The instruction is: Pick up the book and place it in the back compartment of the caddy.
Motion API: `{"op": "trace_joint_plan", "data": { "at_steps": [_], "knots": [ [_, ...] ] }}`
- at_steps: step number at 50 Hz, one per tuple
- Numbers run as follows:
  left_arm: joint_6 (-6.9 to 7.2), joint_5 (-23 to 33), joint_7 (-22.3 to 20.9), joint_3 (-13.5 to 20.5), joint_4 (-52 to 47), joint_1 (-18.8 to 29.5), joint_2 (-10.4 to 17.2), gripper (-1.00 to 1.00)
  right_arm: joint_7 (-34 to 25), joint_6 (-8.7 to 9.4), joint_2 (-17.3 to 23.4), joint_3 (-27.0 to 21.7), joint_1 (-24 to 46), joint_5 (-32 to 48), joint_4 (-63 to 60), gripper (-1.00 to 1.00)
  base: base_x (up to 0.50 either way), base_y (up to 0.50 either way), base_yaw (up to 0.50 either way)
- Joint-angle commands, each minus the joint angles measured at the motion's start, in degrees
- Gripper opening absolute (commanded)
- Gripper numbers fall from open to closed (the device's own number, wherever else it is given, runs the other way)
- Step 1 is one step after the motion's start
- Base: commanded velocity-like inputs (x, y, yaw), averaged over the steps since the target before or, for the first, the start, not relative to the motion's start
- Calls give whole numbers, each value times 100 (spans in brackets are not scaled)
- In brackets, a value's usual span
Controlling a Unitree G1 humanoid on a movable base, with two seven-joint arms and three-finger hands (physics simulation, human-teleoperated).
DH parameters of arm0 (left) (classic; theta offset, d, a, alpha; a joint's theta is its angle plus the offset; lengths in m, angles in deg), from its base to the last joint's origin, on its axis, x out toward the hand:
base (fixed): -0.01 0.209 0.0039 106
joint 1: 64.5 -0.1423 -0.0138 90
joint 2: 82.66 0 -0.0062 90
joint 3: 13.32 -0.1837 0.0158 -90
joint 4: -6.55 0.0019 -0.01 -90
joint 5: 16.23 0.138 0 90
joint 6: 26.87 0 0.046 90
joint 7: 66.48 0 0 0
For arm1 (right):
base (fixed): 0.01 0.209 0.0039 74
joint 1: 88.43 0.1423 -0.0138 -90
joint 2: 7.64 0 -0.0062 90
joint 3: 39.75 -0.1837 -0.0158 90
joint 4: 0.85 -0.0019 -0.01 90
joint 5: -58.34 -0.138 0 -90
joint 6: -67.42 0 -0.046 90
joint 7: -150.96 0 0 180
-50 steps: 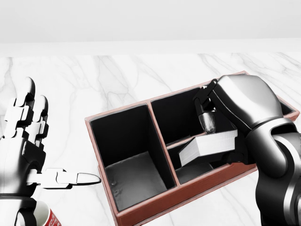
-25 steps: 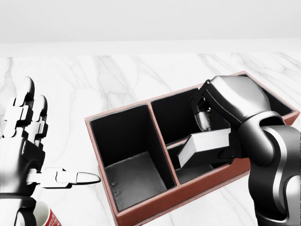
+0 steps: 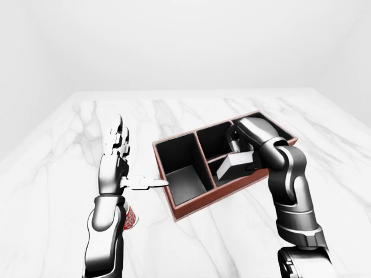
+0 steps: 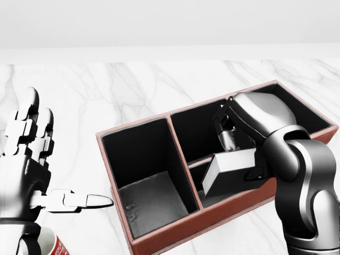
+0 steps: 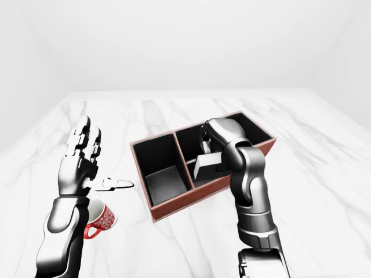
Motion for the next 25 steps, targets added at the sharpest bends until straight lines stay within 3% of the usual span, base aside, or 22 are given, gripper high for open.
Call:
{"op": "trace_joint_plan", "data": {
  "at_steps": [1, 25],
  "knots": [
    [0, 9, 5, 1, -4, 6, 1, 100, 1, 0, 5, -19, 63, 47, 170, -100, 0, 0, 0],
    [0, 13, -5, 10, 31, 7, 7, 100, 251, 0, 18, 5, 197, -86, 656, -100, 0, 0, 0]
  ]
}}
